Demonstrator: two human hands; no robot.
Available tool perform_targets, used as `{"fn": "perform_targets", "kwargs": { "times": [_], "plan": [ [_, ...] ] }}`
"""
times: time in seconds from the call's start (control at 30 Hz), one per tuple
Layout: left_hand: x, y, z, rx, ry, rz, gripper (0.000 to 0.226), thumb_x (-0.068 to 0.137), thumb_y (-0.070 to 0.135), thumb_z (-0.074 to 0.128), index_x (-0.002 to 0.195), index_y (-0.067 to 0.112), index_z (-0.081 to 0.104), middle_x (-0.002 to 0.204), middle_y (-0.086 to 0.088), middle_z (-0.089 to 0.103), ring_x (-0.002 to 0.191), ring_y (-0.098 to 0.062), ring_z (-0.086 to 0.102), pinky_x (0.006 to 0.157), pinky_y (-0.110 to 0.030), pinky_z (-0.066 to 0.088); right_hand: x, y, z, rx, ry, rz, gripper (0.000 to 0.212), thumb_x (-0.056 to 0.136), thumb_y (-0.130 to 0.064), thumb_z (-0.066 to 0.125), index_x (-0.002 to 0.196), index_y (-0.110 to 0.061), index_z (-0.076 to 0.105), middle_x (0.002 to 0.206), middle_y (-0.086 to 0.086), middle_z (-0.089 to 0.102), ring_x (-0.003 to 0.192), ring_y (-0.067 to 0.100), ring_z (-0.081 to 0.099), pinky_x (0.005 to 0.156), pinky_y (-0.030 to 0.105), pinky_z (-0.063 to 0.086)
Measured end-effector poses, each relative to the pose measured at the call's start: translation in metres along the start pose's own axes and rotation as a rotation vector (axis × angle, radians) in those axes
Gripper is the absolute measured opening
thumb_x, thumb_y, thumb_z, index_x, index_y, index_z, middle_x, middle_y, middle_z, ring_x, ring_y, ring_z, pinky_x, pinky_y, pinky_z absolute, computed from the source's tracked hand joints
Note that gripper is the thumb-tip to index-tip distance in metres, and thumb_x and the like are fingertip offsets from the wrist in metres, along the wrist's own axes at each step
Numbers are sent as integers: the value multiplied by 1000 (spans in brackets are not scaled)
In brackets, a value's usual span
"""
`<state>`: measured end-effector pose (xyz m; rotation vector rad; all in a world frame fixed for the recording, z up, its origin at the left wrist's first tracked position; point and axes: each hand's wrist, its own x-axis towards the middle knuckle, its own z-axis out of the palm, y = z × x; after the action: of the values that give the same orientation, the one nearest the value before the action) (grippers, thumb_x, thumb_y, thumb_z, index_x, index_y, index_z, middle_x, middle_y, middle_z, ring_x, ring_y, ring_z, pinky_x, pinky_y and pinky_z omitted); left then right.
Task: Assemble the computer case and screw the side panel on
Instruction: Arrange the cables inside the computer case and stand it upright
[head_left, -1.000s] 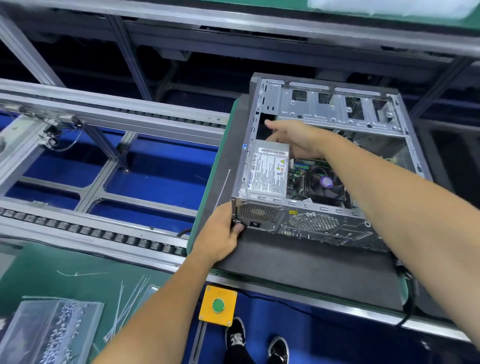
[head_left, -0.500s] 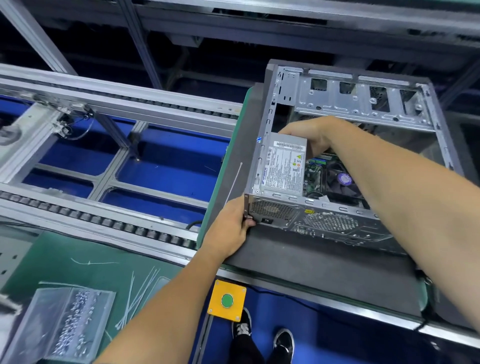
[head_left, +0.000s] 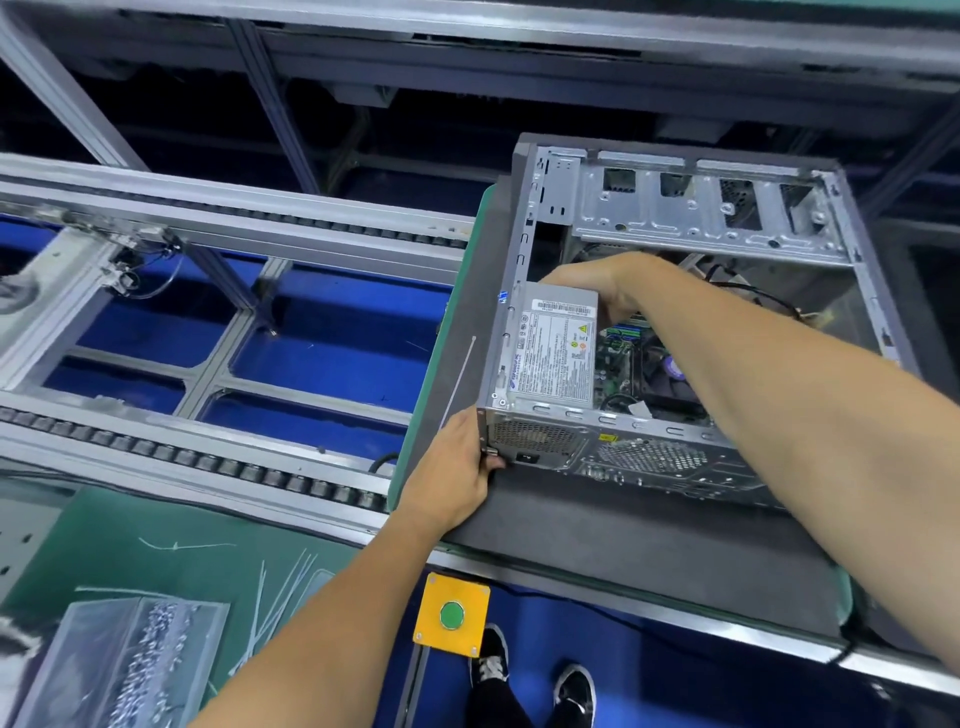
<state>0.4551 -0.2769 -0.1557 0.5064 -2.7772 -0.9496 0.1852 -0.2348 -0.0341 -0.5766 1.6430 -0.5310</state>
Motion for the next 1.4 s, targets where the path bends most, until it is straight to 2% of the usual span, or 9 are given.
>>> {"fn": "perform_targets", "kwargs": {
  "times": [0.53,0.67,0.77,0.83,0.97,1.17,1.23,1.3,1.4],
  "plan": [
    [-1,3,1,-141,77,-97,46,85,10,51,122,36,44,119,13,46,111,-9,45,93,-28,40,-15,8,7,63,70,-69,27,101,-28,47,85,-11,62,80,7,63,75,23,60,67,30,46],
    [1,3,0,-160,126,-97,45,85,10,51,118,39,45,112,13,49,106,-9,48,90,-30,42,-29,0,3,103,241,-153,32,103,-37,47,85,-14,60,77,2,65,72,17,60,65,29,48],
    [3,6,3,-158,188,-205,32,89,14,50,102,43,45,96,15,48,92,-10,50,77,-28,38,-42,6,5,105,225,-239,39,101,-51,46,105,-17,66,103,-3,70,95,13,65,86,31,46],
    [5,9,4,-149,238,-308,27,91,15,50,97,40,46,86,16,45,84,-13,52,72,-28,36,-48,16,13,7,269,-248,48,99,-53,48,133,-20,56,136,-8,57,128,8,50,102,34,38],
    [5,8,6,-139,256,-313,20,91,15,54,109,25,55,94,3,56,95,-25,56,75,-27,36,-53,30,26,95,346,-299,54,97,-46,56,143,-19,48,155,-4,39,136,10,36,90,29,42],
    [4,9,5,-141,270,-300,18,91,15,55,107,22,56,101,-2,61,97,-26,56,77,-28,37,-53,32,33,162,373,-343,44,97,-43,58,135,-20,55,146,-6,47,125,6,38,63,19,48],
    [5,10,3,-163,270,-303,18,91,13,55,107,21,57,98,2,58,96,-24,55,77,-26,37,-52,32,31,175,378,-340,37,97,-43,59,127,-22,59,139,-8,51,128,11,42,71,22,52],
    [5,11,2,-183,271,-307,20,91,11,55,107,21,59,97,3,58,95,-21,55,77,-26,36,-49,33,31,148,413,-338,49,96,-45,59,136,-18,55,149,-3,46,139,16,36,88,35,45],
    [5,9,1,-171,263,-298,17,91,11,55,102,21,62,98,1,62,92,-18,54,76,-25,37,-45,36,29,127,438,-336,54,95,-48,59,140,-20,52,153,-2,43,141,16,33,91,38,40]
  ]
}}
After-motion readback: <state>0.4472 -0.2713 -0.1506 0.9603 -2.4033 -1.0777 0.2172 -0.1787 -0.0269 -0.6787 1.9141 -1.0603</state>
